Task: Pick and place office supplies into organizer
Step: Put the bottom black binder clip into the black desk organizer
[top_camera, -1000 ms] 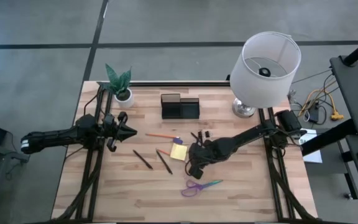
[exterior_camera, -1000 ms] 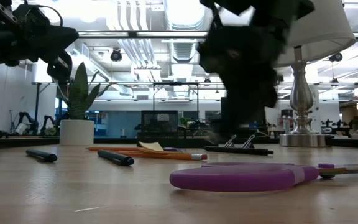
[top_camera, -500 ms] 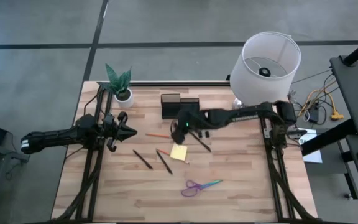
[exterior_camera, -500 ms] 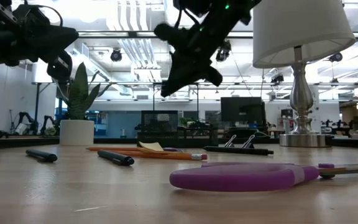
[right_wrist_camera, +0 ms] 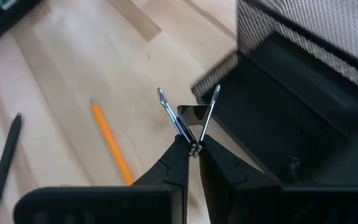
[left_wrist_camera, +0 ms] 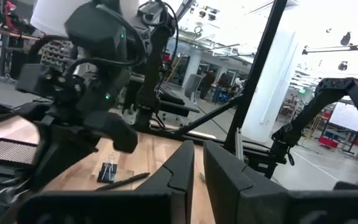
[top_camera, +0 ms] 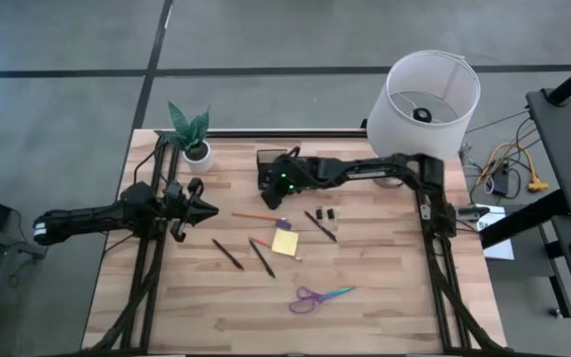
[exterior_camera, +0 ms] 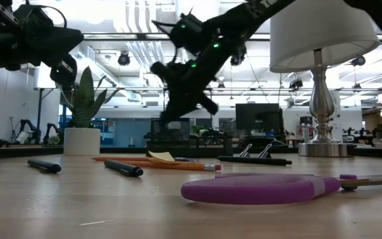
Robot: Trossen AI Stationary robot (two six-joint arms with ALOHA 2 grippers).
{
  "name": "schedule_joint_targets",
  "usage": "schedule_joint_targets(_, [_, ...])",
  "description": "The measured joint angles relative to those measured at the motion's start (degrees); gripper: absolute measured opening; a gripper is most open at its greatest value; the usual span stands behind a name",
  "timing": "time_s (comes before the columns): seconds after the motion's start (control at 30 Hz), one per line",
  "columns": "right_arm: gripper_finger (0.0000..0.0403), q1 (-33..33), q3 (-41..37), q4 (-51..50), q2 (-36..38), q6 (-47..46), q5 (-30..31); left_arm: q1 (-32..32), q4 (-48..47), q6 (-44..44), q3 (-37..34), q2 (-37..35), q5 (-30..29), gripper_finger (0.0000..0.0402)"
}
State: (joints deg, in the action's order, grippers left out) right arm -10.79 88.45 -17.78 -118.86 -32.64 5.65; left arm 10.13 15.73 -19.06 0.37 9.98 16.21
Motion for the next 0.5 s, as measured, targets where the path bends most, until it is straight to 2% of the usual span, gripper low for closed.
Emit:
schedule_joint_targets(0.13, [0.0020,-0.3,5.6,-0.7,-3.8,1.1,0.3,0.0,0.0,0.0,0.0,0.0,0.0,0.0020])
schedule_joint_targets(0.27, [0.0020,-0.4,9.8,-6.3,-5.1,4.4,0.8,0.0,0.1,0.0,0.0,0.0,0.0,0.0020])
schedule_joint_targets(0.4, [0.0020,-0.8,10.7,-11.9,-4.9,4.0,5.2,0.0,0.1,0.0,0.0,0.0,0.0,0.0020])
schedule_joint_targets(0.5, [0.0020,-1.4,10.4,-12.7,-5.0,4.2,4.6,0.0,0.1,0.0,0.0,0.0,0.0,0.0020])
